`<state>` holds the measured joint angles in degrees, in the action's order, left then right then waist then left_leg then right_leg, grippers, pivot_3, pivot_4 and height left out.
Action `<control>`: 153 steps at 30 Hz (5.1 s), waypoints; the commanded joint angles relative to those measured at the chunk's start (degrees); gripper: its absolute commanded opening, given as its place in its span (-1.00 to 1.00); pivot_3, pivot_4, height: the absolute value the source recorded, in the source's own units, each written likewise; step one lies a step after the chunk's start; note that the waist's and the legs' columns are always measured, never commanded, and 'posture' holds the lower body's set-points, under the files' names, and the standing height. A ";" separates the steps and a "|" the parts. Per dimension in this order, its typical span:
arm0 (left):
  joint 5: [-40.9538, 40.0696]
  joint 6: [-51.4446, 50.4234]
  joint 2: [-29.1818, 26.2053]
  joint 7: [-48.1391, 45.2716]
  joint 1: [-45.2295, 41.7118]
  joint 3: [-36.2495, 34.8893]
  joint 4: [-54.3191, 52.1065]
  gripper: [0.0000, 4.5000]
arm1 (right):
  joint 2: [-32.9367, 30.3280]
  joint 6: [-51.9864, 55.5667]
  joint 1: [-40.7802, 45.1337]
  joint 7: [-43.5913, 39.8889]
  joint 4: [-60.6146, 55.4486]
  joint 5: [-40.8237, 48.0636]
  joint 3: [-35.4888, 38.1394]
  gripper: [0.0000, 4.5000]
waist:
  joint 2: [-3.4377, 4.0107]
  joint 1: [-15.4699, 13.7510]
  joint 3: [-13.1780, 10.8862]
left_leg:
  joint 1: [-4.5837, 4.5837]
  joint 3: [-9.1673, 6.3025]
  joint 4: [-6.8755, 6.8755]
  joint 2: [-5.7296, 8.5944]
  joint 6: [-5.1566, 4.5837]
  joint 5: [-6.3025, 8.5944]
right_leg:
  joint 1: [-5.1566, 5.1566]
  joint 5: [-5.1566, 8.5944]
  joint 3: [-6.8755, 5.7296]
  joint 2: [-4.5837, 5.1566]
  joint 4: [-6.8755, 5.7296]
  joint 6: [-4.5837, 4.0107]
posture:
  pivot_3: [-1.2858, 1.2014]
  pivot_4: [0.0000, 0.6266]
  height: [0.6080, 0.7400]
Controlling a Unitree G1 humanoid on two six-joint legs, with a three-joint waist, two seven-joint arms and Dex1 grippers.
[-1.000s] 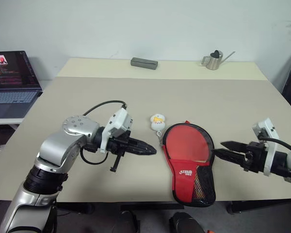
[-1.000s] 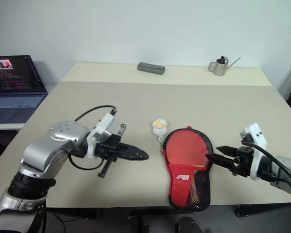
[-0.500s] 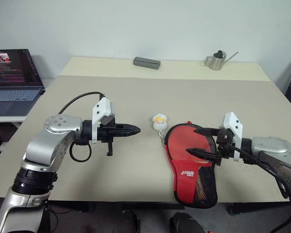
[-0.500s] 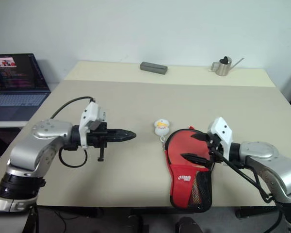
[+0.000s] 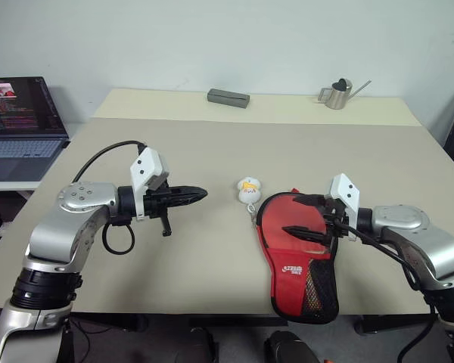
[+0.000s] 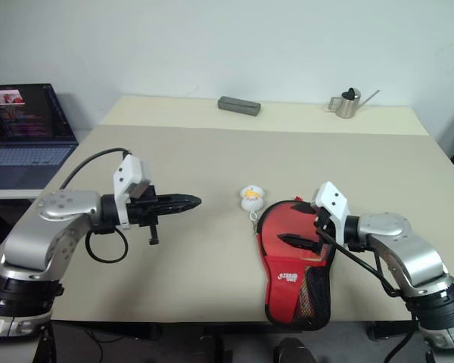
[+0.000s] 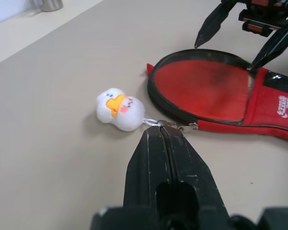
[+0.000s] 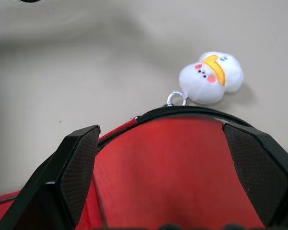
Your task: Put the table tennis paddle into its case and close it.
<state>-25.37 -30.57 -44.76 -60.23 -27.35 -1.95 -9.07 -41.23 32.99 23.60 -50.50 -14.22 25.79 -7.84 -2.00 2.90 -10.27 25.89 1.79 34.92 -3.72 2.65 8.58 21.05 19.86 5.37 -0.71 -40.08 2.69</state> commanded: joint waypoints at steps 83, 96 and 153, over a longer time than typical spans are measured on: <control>20.14 10.44 34.97 13.75 -29.36 9.62 55.09 0.99 | 10.77 -11.44 -4.38 1.92 20.61 -14.97 -3.62 1.00 | 0.00 -1.01 0.01 | -0.70 0.06 0.18 0.12 0.03 -0.02 | -0.93 -0.07 -0.29 -0.03 -0.03 0.04 | 0.03 -0.52 1.00; 20.29 8.41 34.49 13.54 -28.58 9.72 55.14 0.99 | 12.29 -15.94 -6.57 1.19 25.91 -15.69 -5.82 1.00 | -0.19 -0.99 0.38 | -1.11 0.03 0.16 0.10 0.03 -0.01 | -1.43 0.00 -0.30 -0.02 0.11 0.21 | 0.03 -0.52 1.00; 35.20 32.05 45.08 37.13 -44.92 9.35 85.57 -0.87 | 16.22 -4.43 -10.39 7.85 16.42 -15.38 -6.57 1.00 | -0.28 0.01 0.52 | -1.09 0.06 -0.29 0.11 0.07 0.03 | -1.35 0.00 -0.20 -0.04 0.69 0.25 | 0.03 -0.52 1.00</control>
<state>9.18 -0.48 0.17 -24.60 -70.03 8.02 77.08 -25.11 24.05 16.38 -42.07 -1.64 12.47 -10.09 -2.28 2.90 -9.75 24.80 1.85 34.62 -3.60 2.73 8.61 19.69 19.86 5.18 -0.76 -39.38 2.94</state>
